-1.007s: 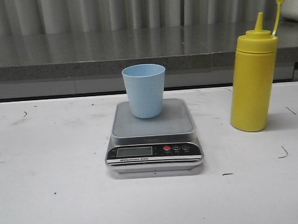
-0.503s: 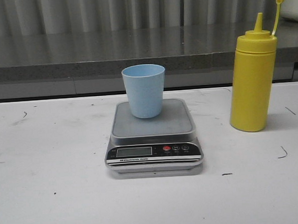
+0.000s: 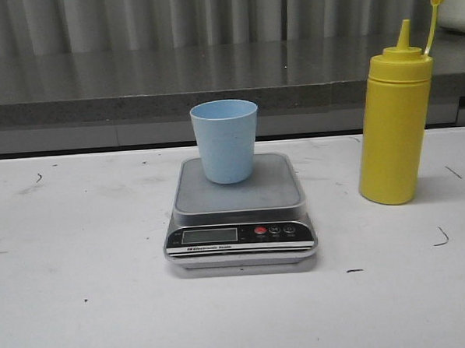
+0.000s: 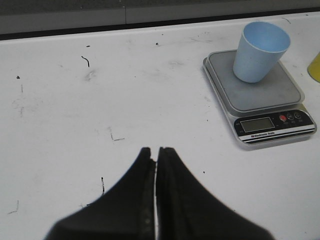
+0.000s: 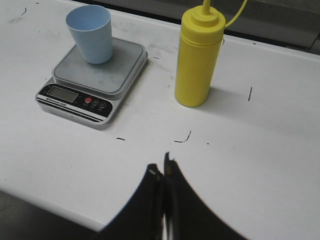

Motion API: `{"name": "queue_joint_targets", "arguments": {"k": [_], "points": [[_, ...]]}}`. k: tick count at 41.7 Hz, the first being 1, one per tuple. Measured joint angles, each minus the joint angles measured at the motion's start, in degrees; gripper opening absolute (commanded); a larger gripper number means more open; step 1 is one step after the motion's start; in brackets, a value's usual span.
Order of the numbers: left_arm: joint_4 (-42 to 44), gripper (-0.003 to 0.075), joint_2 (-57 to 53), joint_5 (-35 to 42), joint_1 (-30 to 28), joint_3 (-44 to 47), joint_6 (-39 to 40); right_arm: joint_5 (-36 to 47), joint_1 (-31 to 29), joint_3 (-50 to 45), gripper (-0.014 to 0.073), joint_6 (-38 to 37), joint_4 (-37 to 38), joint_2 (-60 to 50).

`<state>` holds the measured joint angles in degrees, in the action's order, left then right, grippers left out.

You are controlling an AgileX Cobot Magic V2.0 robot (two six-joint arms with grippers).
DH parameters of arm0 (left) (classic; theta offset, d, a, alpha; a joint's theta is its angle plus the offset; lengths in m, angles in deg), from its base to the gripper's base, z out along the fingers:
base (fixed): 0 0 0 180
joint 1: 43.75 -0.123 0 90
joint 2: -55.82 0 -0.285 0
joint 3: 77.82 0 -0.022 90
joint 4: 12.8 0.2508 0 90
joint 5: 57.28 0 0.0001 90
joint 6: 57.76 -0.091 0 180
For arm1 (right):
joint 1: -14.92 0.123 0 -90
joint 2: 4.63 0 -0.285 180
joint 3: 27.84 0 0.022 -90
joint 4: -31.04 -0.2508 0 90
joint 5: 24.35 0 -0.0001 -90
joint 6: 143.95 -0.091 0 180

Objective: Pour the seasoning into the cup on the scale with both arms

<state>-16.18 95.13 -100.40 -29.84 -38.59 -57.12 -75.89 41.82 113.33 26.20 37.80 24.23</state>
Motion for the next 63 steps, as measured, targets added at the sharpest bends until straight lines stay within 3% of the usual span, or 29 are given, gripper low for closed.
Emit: {"name": "queue_joint_targets", "arguments": {"k": [20,32,44,56,63], "points": [[-0.1,-0.0020,-5.3,0.9,-1.5,3.4,0.0,-0.1,0.0,0.0,-0.0069,0.0,0.0,0.0],[2.3,-0.0020,-21.5,17.1,-8.8,19.4,0.0,-0.2,0.0,0.0,-0.0069,0.1,0.0,0.0],[2.3,-0.0020,-30.6,25.7,-11.5,33.2,0.0,-0.2,0.0,0.0,-0.0069,0.1,0.0,0.0],[2.3,-0.0020,-31.8,38.4,-12.4,38.3,0.0,-0.2,0.0,0.0,-0.0069,0.1,0.0,0.0],[2.3,-0.0020,-31.8,40.7,-12.4,38.3,0.0,-0.2,0.0,0.0,-0.0069,0.1,0.0,0.0]]}}
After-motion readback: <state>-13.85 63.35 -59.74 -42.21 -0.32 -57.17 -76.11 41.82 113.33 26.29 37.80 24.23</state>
